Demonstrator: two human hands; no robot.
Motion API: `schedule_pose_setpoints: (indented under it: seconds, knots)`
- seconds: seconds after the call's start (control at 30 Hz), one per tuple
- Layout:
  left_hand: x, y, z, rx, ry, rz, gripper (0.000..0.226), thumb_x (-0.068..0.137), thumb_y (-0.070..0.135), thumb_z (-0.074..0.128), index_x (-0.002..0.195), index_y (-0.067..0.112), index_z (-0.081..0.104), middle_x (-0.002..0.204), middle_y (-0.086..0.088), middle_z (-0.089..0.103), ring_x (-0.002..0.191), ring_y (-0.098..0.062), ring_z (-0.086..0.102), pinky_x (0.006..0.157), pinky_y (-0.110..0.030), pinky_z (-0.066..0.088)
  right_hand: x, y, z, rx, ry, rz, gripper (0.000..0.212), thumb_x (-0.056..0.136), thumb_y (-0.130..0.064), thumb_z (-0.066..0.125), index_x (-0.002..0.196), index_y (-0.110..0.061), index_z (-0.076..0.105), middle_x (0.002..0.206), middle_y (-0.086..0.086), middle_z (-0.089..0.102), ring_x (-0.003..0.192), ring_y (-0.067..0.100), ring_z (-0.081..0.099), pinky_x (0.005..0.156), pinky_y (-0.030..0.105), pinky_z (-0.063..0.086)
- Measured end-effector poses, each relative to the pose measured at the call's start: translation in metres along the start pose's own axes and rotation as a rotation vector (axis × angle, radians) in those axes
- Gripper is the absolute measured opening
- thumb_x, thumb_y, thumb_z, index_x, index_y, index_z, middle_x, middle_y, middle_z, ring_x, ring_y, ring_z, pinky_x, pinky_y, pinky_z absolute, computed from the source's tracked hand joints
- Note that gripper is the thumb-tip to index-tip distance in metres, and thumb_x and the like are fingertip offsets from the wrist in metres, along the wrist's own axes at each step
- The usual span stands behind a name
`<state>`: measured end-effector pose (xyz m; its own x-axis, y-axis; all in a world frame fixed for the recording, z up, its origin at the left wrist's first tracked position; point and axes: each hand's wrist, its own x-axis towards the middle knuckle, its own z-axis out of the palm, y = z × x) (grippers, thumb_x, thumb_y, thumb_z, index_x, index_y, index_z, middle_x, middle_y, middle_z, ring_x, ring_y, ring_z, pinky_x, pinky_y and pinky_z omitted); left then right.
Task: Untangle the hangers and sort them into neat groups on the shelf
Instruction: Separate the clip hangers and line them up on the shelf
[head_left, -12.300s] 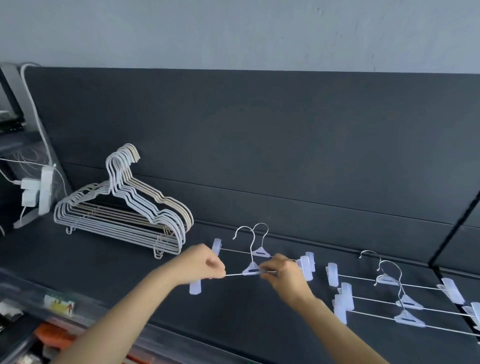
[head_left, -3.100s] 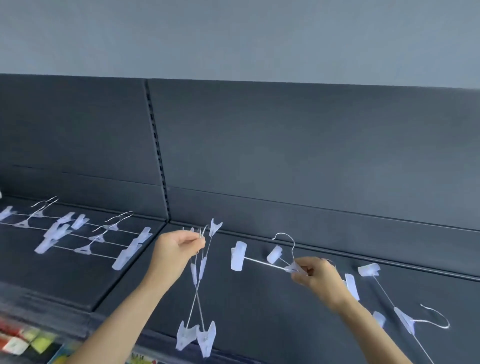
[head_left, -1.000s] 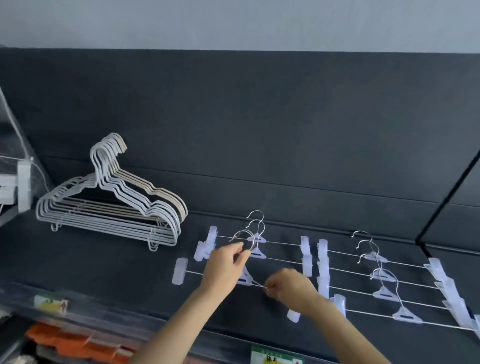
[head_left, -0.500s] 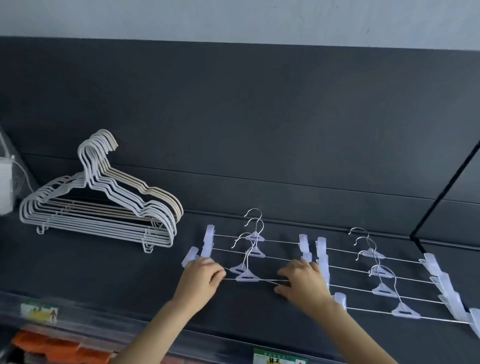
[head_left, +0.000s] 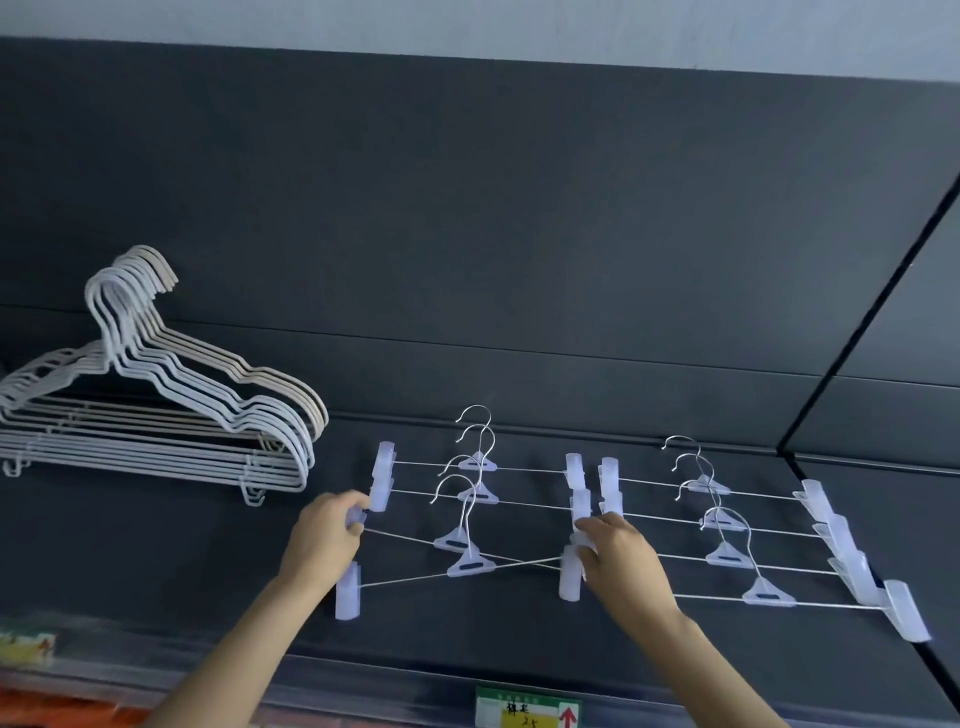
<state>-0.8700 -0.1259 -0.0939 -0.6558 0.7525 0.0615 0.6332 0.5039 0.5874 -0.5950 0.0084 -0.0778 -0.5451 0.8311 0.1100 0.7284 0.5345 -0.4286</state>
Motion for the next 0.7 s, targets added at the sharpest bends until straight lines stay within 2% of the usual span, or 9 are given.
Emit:
schedule_pose_setpoints:
  seconds: [0.07,0.13,0.23,0.3,0.4,0.5,0.6,0.7]
  knots:
    - [0.0,0.0,-0.001,-0.02,0.009,-0.004,0.028,0.083,-0.003,0.054,0.103,0.013,0.065,0.093,-0.005,0.059,0.08,-0.016,0.055,0.067,-0.021,0.038,0.002,0.002,-0.004,0.123,-0.026,0.097,0.02,0.087,-0.006,0.047,0.069,-0.006,0.055,0.065,-0.002,0.052,0.057,0.008,0.045,0.048,0.016,0.034]
    - [0.002,0.001,0.001,-0.035,0.019,0.005,0.028,0.082,-0.004,0.054,0.101,0.013,0.065,0.095,-0.006,0.06,0.081,-0.017,0.056,0.07,-0.023,0.039,0.004,0.004,-0.01,0.254,-0.046,0.198,0.021,0.086,-0.008,0.049,0.068,-0.003,0.059,0.068,0.008,0.064,0.059,0.015,0.049,0.053,0.017,0.036]
    - [0.006,0.007,0.003,-0.062,0.032,-0.011,0.029,0.082,-0.005,0.053,0.103,0.011,0.065,0.099,-0.007,0.061,0.081,-0.018,0.056,0.069,-0.024,0.041,0.009,0.007,-0.017,0.368,-0.029,0.284,0.021,0.083,-0.005,0.049,0.068,-0.009,0.063,0.075,0.012,0.068,0.066,0.026,0.057,0.063,0.031,0.046]
    - [0.01,0.01,0.004,-0.077,0.033,-0.028,0.029,0.082,-0.005,0.053,0.103,0.01,0.065,0.097,-0.008,0.061,0.079,-0.019,0.056,0.066,-0.024,0.041,0.013,0.008,-0.02,0.401,-0.016,0.312,0.021,0.081,-0.003,0.048,0.069,-0.007,0.065,0.076,0.013,0.068,0.068,0.03,0.06,0.067,0.033,0.049]
    - [0.015,0.011,0.002,-0.091,0.006,-0.051,0.027,0.082,-0.005,0.053,0.1,0.01,0.065,0.095,-0.008,0.062,0.08,-0.021,0.058,0.067,-0.026,0.043,0.016,0.007,-0.024,0.422,-0.015,0.315,0.018,0.079,-0.002,0.047,0.071,-0.001,0.063,0.073,0.014,0.066,0.063,0.026,0.054,0.067,0.034,0.049]
    - [0.02,0.009,-0.002,-0.115,-0.012,-0.085,0.025,0.08,-0.006,0.055,0.092,0.011,0.067,0.094,-0.007,0.066,0.081,-0.021,0.059,0.068,-0.026,0.043,0.012,0.007,-0.026,0.436,-0.004,0.265,0.016,0.081,0.0,0.051,0.072,0.0,0.065,0.076,0.012,0.067,0.069,0.033,0.059,0.07,0.035,0.05]
    - [0.023,0.011,-0.006,-0.145,-0.053,-0.098,0.021,0.078,-0.006,0.059,0.086,0.011,0.069,0.09,-0.007,0.068,0.081,-0.019,0.061,0.067,-0.024,0.044,0.008,0.004,-0.032,0.477,0.047,0.205,0.022,0.083,-0.001,0.054,0.067,-0.012,0.063,0.082,0.01,0.066,0.074,0.029,0.06,0.063,0.018,0.044]
    - [0.025,0.015,-0.011,-0.171,-0.116,-0.1,0.018,0.077,-0.005,0.06,0.082,0.009,0.071,0.082,-0.004,0.066,0.077,-0.018,0.061,0.056,-0.019,0.045,0.011,-0.001,-0.041,0.517,0.102,0.139,0.034,0.086,-0.003,0.055,0.063,-0.027,0.055,0.08,-0.002,0.061,0.074,0.01,0.056,0.061,0.006,0.04]
